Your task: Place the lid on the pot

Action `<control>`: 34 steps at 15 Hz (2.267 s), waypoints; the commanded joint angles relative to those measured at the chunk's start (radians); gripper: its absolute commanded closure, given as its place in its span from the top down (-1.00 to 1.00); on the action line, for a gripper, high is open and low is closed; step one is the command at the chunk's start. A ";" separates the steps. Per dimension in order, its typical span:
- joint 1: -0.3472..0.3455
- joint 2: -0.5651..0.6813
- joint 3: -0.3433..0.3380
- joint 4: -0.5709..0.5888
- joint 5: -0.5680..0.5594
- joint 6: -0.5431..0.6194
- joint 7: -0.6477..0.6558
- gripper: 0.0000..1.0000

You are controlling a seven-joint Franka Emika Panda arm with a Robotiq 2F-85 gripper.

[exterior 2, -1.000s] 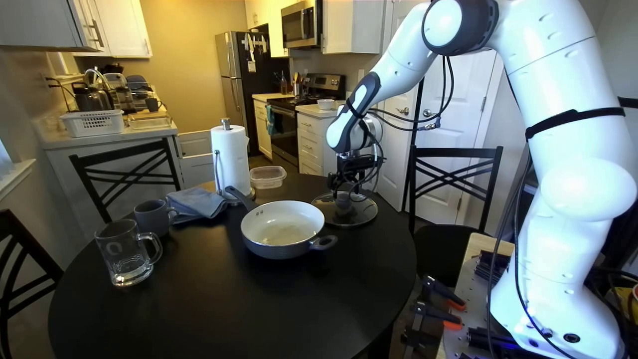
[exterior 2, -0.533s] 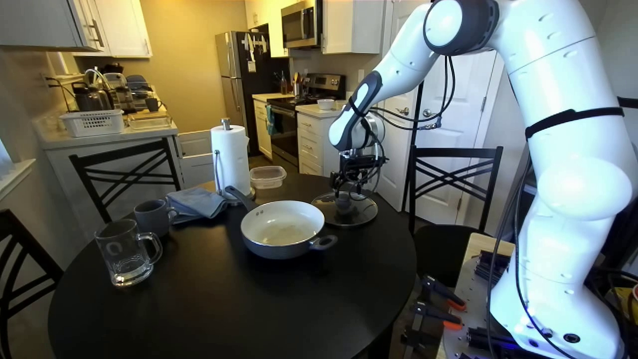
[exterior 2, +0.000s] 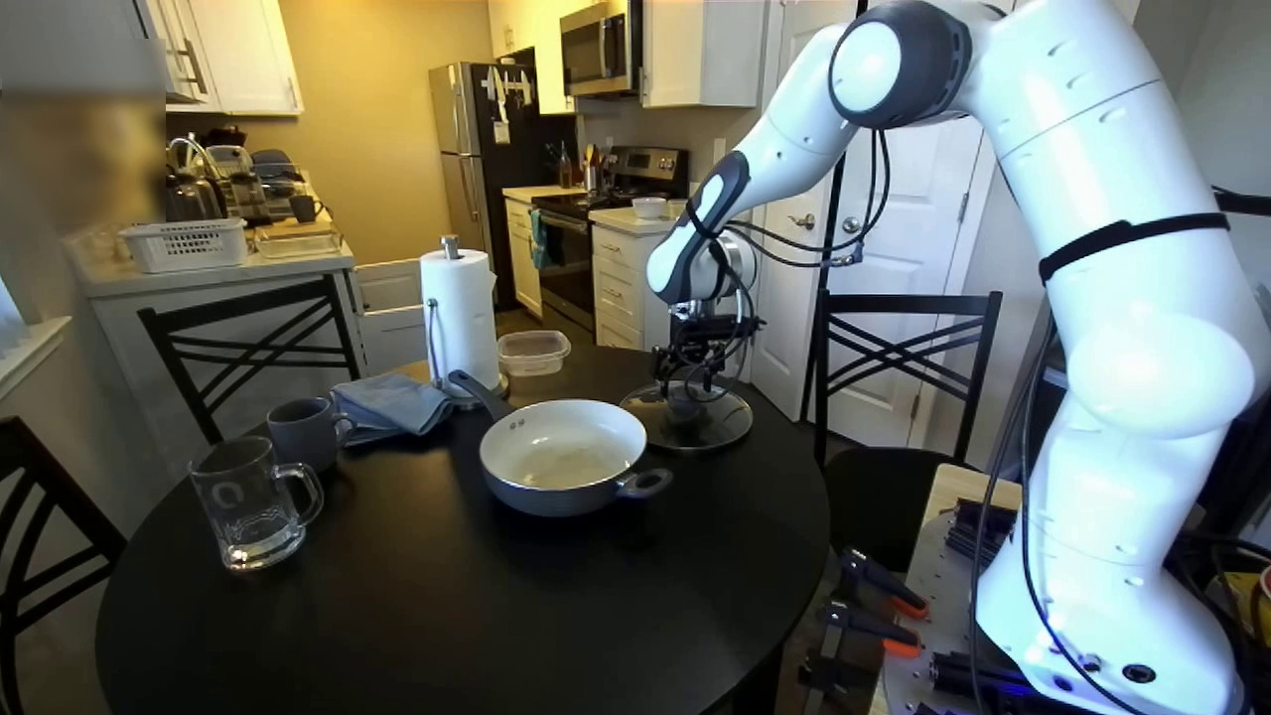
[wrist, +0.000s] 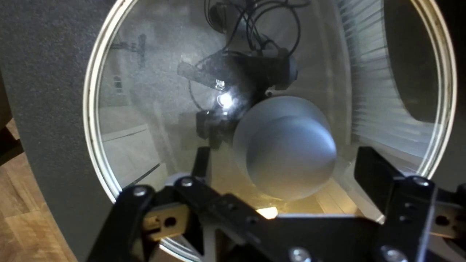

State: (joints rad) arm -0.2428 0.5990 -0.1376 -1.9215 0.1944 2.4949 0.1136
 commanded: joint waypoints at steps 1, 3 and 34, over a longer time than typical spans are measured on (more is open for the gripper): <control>-0.009 0.055 0.003 0.069 0.008 -0.039 0.003 1.00; -0.002 0.069 -0.004 0.087 -0.001 -0.051 0.013 1.00; 0.056 0.025 -0.036 0.074 -0.048 -0.117 0.063 1.00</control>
State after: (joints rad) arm -0.2029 0.6492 -0.1636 -1.8327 0.1687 2.4188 0.1438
